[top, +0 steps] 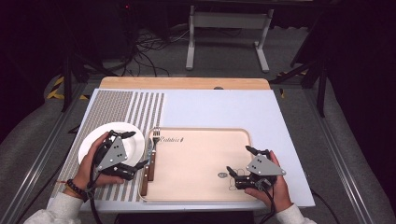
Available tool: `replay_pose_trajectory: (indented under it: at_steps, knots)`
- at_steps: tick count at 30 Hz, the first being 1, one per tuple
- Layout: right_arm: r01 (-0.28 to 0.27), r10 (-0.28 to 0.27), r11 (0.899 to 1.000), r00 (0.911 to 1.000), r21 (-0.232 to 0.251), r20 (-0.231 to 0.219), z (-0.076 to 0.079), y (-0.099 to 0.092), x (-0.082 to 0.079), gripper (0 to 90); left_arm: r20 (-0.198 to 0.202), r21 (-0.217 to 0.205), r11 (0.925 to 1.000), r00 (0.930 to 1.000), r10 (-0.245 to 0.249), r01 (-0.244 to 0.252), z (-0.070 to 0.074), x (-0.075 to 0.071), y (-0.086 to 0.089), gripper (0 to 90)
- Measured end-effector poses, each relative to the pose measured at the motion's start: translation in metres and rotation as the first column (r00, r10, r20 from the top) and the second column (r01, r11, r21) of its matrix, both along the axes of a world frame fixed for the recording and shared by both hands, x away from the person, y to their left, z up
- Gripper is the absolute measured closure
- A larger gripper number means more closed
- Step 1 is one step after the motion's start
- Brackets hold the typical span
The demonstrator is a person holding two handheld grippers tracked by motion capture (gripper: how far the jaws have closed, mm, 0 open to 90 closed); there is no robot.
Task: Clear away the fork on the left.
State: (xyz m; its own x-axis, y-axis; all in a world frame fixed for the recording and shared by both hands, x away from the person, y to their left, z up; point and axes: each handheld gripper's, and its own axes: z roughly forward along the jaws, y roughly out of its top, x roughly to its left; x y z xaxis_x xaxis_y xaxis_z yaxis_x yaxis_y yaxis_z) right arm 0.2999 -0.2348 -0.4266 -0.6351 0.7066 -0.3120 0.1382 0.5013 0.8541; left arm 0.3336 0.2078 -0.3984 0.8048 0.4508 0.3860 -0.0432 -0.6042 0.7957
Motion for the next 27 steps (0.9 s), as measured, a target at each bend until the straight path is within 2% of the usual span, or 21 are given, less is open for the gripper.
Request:
replay_pose_trajectory:
  at_steps: [2, 6, 11, 17, 21, 27]
  knots:
    - [-0.007, 0.007, 1.0, 1.0, 0.004, -0.001, 0.001, 0.0, 0.0, 10.2, 0.018, 0.006, 0.9999, 0.9998, 0.012, -0.012, -0.001, -0.003, 0.004, 8.6]
    - [-0.008, 0.008, 1.0, 1.0, -0.003, 0.004, 0.001, 0.001, -0.001, 10.4, 0.024, 0.0, 0.9996, 0.9993, 0.028, -0.028, -0.004, -0.006, 0.011, 8.4]
    - [-0.005, 0.005, 1.0, 0.9999, -0.003, 0.011, 0.001, 0.002, -0.001, 10.6, 0.009, -0.02, 0.9985, 0.9987, 0.05, -0.05, -0.008, -0.009, 0.022, 6.5]
    - [-0.005, 0.005, 1.0, 0.9998, -0.001, 0.018, 0.002, 0.002, -0.001, 10.0, 0.008, -0.004, 0.9968, 0.9968, 0.08, -0.08, -0.016, -0.014, 0.03, 6.1]
    - [-0.005, 0.005, 1.0, 0.9997, -0.004, 0.022, 0.001, 0.003, -0.001, 10.1, 0.01, -0.012, 0.9957, 0.9957, 0.092, -0.092, -0.019, -0.017, 0.034, 6.8]
    - [0.002, -0.002, 1.0, 0.9996, 0.004, 0.029, 0.004, 0.004, 0.0, 10.0, 0.005, -0.015, 0.9876, 0.9877, 0.157, -0.156, -0.033, -0.028, 0.045, 9.5]
